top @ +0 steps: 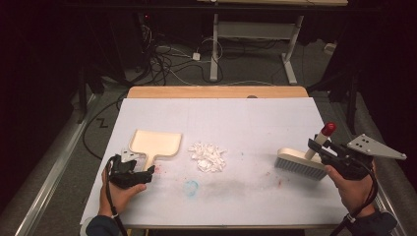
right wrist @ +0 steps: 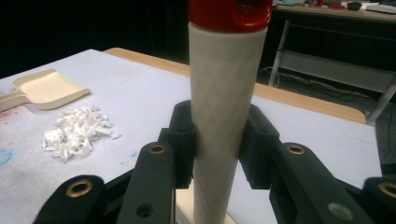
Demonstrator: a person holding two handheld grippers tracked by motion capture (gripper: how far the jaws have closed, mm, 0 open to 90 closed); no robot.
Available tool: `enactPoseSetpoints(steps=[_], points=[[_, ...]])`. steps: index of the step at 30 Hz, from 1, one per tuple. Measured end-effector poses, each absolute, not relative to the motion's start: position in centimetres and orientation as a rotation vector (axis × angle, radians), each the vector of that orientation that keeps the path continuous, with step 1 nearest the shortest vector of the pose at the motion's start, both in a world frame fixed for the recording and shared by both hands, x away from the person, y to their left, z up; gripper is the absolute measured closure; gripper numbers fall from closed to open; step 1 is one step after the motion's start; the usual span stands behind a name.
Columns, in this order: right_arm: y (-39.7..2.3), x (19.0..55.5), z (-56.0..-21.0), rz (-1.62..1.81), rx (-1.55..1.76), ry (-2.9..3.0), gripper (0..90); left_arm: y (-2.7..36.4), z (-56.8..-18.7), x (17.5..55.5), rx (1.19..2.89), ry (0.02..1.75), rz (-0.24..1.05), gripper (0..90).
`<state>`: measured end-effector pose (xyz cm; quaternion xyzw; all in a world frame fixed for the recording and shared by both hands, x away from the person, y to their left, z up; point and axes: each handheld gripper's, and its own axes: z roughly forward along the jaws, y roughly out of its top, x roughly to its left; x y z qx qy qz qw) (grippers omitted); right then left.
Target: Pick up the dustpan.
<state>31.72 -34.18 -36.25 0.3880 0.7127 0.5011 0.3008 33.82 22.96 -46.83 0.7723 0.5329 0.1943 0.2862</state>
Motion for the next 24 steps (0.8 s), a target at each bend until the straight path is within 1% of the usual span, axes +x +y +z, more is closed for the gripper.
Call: enactPoseSetpoints(steps=[2,4,6,9,10,13,14,18,19,20,24], points=[[-34.2,31.8,-36.3,1.325,1.034,1.89,69.8,22.7,-46.9,34.2,2.074,1.44,0.524,22.1],[-34.1,31.8,-36.3,1.326,1.035,1.893,69.8,22.7,-47.2,35.1,2.03,1.472,0.493,22.2],[-34.1,31.8,-36.3,1.323,1.041,1.893,69.8,22.3,-47.7,35.8,2.046,1.498,0.488,22.2],[-34.0,31.9,-36.4,1.318,1.034,1.897,69.8,22.0,-47.7,36.6,2.028,1.525,0.48,22.8],[-34.0,31.9,-36.4,1.319,1.033,1.899,69.8,22.0,-47.7,36.8,2.021,1.533,0.487,25.9],[-34.0,31.9,-36.5,1.318,1.031,1.905,69.8,22.0,-47.7,36.8,2.016,1.535,0.487,29.0],[-34.0,31.9,-36.5,1.32,1.031,1.905,69.8,22.1,-47.7,36.8,2.021,1.525,0.487,32.2],[-33.9,32.0,-36.5,1.327,1.031,1.908,69.8,22.6,-47.7,36.3,2.006,1.514,0.492,55.1],[-33.8,32.0,-36.5,1.33,1.031,1.911,69.8,22.7,-47.8,36.2,1.999,1.515,0.491,59.6],[-33.7,32.1,-36.5,1.329,1.031,1.912,69.8,22.9,-47.8,36.2,2.002,1.508,0.485,62.4],[-33.6,32.4,-36.7,1.33,1.022,1.921,69.8,23.0,-47.7,36.3,2.026,1.487,0.485,62.8]])
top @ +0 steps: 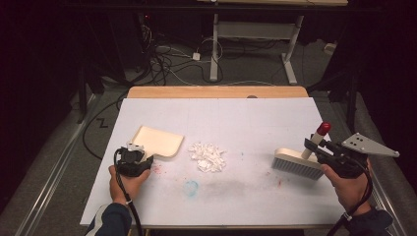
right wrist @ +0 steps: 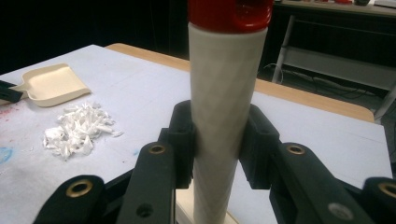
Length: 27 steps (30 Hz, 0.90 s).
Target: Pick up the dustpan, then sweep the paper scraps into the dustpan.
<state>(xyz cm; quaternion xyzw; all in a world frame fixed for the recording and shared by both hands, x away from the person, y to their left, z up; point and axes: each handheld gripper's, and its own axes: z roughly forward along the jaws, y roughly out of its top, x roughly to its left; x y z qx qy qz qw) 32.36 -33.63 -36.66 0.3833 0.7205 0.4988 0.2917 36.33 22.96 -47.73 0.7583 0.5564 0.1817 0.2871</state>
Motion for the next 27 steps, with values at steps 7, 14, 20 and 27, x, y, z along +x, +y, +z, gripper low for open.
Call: enactPoseSetpoints(steps=[7,14,20,27], points=[[-33.7,32.8,-36.9,1.334,1.034,1.917,69.8,23.1,-47.6,36.4,2.047,1.46,0.481,63.2],[-33.5,32.8,-36.8,1.348,1.038,1.907,69.8,23.2,-47.3,36.3,2.08,1.427,0.466,63.2],[-33.1,32.7,-36.9,1.346,1.023,1.912,69.8,23.2,-46.0,35.5,2.093,1.368,0.488,63.3],[-33.0,32.7,-36.8,1.346,1.026,1.889,69.8,23.7,-45.0,35.0,2.099,1.356,0.495,63.4]])
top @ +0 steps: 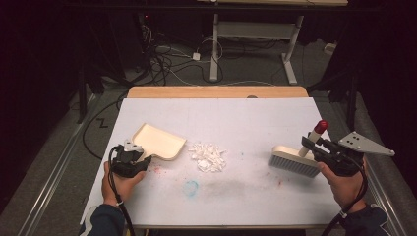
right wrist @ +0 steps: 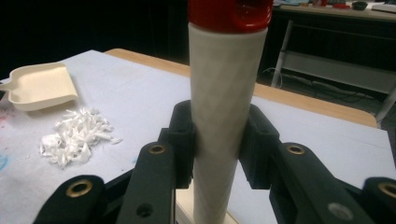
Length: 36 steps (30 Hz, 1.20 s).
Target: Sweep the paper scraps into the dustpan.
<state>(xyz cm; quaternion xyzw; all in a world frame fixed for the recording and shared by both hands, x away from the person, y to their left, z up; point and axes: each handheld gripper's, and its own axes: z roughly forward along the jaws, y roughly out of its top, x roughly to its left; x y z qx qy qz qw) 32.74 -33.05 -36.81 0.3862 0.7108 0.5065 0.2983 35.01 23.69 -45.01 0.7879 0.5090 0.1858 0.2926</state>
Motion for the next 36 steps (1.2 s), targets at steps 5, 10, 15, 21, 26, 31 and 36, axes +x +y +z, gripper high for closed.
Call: enactPoseSetpoints(steps=[5,10,15,21,26,31,36], points=[[-33.1,32.8,-37.0,1.342,1.03,1.882,69.8,24.3,-44.2,34.5,2.089,1.346,0.499,63.4],[-32.9,32.9,-37.1,1.334,1.026,1.893,69.8,24.9,-42.9,33.4,2.122,1.281,0.483,63.4],[-32.8,32.7,-37.2,1.322,1.024,1.896,69.8,24.8,-42.1,32.7,2.178,1.219,0.478,63.3],[-32.5,32.7,-37.1,1.322,1.015,1.897,69.8,24.8,-41.5,31.7,2.239,1.161,0.413,63.3],[-32.4,33.0,-36.9,1.333,1.013,1.891,69.8,24.4,-41.5,31.0,2.306,1.101,0.34,63.3],[-32.1,33.5,-37.0,1.337,1.023,1.889,69.8,23.7,-41.9,30.9,2.389,1.05,0.287,63.3],[-31.6,33.8,-37.2,1.324,1.005,1.912,69.8,23.1,-42.1,30.5,2.458,0.994,0.223,63.3]])
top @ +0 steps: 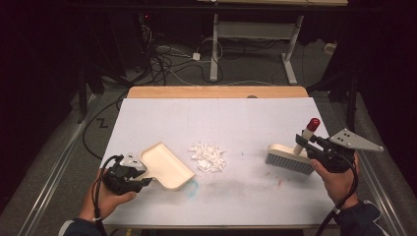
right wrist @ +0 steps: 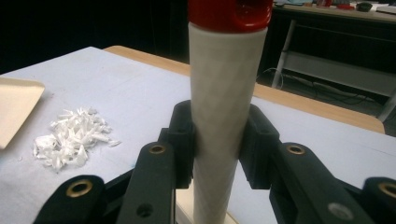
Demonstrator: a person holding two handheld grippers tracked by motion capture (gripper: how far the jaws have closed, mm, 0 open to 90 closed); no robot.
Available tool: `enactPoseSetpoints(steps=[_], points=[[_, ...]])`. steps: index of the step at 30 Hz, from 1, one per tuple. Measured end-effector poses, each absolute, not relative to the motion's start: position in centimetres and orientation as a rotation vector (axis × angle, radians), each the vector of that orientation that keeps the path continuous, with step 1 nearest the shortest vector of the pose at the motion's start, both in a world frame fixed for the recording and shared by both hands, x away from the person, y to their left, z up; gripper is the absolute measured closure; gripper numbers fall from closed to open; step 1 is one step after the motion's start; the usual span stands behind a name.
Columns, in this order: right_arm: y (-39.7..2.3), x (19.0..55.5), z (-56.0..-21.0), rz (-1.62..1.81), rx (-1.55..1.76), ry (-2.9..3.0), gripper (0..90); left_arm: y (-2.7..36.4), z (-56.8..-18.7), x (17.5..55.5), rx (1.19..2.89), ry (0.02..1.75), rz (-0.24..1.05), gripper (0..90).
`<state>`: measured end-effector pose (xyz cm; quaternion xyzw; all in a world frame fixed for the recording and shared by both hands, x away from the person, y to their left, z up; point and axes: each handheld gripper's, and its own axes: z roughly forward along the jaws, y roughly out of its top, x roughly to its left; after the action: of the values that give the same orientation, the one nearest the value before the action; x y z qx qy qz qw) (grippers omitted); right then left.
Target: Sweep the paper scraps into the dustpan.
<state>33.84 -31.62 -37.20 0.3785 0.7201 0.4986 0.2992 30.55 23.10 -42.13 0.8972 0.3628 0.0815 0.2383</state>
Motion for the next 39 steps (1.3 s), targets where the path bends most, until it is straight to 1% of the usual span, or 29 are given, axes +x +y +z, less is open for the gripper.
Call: enactPoseSetpoints(steps=[2,5,10,14,23,32,39], points=[[-31.5,33.9,-37.2,1.328,1.005,1.914,69.8,22.8,-42.4,30.5,2.486,0.982,0.182,63.2],[-31.3,33.9,-37.2,1.326,0.997,1.916,69.8,22.5,-42.6,30.5,2.499,0.981,0.167,63.2],[-31.3,33.9,-37.3,1.323,0.989,1.914,69.8,22.2,-42.6,30.4,2.517,0.959,0.161,63.2],[-31.4,33.8,-37.3,1.325,0.997,1.914,69.8,21.7,-42.6,30.4,2.547,0.945,0.182,63.1],[-30.9,34.4,-37.3,1.329,1.001,1.915,69.8,20.5,-42.9,31.1,2.574,0.92,0.158,63.1],[-28.9,37.4,-37.0,1.333,1.005,1.9,69.8,19.5,-43.3,32.1,2.59,0.927,0.114,63.1],[-25.6,40.6,-36.2,1.344,1.014,1.878,69.8,19.2,-43.6,32.5,2.593,0.946,0.083,63.2]])
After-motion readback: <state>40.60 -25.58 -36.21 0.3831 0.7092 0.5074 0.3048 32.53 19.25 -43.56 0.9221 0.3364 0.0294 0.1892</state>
